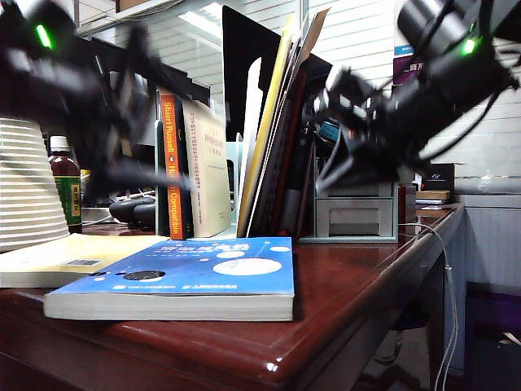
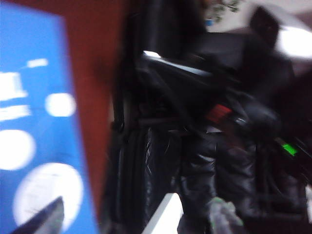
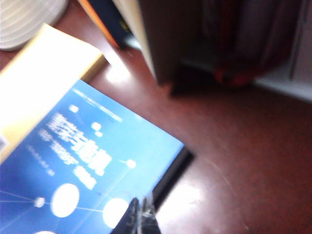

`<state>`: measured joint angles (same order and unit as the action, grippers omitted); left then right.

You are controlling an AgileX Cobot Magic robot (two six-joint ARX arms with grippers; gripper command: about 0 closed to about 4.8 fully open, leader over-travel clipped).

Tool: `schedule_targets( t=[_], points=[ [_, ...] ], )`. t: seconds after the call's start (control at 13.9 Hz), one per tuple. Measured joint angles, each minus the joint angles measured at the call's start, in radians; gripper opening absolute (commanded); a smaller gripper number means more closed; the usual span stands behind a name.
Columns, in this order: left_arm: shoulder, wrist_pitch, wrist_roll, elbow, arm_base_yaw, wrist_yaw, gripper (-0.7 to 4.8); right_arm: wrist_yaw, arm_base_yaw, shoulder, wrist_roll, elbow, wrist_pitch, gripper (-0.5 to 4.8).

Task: Pick up the blue book and put it on the bookshelf.

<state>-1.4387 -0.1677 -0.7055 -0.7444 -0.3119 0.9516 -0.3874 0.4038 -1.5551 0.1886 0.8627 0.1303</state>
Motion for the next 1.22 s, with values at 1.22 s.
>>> schedule_targets(
  t=[1.22],
  points=[
    [0.249, 0.833, 0.380, 0.055, -0.001, -0.482, 4.69, -0.032, 0.000, 0.022, -0.002, 0.000, -0.016, -0.01]
  ],
)
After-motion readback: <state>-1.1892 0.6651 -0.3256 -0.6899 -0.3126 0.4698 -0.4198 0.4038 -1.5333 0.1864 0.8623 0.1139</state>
